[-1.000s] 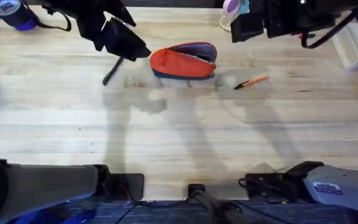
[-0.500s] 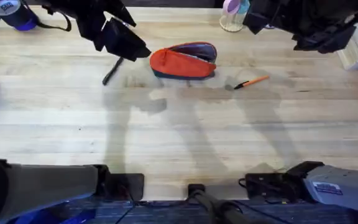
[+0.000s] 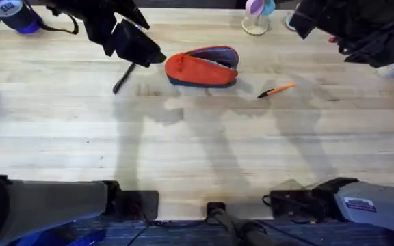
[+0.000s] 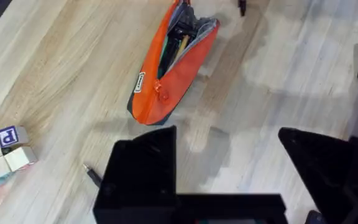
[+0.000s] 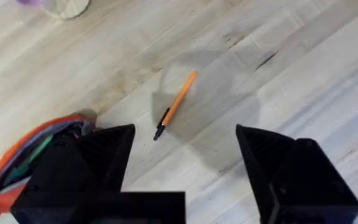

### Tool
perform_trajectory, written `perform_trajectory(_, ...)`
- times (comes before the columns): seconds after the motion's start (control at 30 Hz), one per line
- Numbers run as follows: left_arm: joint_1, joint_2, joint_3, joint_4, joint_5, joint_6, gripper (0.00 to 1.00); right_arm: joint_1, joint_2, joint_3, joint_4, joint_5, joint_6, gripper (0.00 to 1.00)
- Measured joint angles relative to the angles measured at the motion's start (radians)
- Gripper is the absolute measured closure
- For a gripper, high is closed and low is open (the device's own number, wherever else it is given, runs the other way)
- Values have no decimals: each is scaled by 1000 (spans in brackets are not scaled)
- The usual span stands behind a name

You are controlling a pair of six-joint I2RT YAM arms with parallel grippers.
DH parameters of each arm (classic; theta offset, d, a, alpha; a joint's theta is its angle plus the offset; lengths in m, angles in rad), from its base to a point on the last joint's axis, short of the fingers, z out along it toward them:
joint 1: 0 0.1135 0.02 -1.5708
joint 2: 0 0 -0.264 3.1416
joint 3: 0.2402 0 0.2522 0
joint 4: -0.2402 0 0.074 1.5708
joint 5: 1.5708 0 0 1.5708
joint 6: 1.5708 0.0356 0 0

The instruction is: Unzip the bag, pick up the pens from the table one at a time and place them inside, then zip the bag closed.

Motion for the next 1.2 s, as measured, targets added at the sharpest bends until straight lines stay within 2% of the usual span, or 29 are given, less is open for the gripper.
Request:
perform_trajectory(0.2,0,0,0,0,0,0,7,-37,0,-30,23,0,43,5)
perform_trajectory(0.57,0,0,0,0,0,0,7,-54,28,-274,272,-76,52,6)
perform_trajectory(0.7,0,0,0,0,0,0,7,-79,34,-327,304,-92,52,5)
perform_trajectory(0.93,0,0,0,0,0,0,7,-137,100,-355,314,-98,52,5)
perform_trajectory(1.2,0,0,0,0,0,0,7,-140,197,-355,377,-139,52,5)
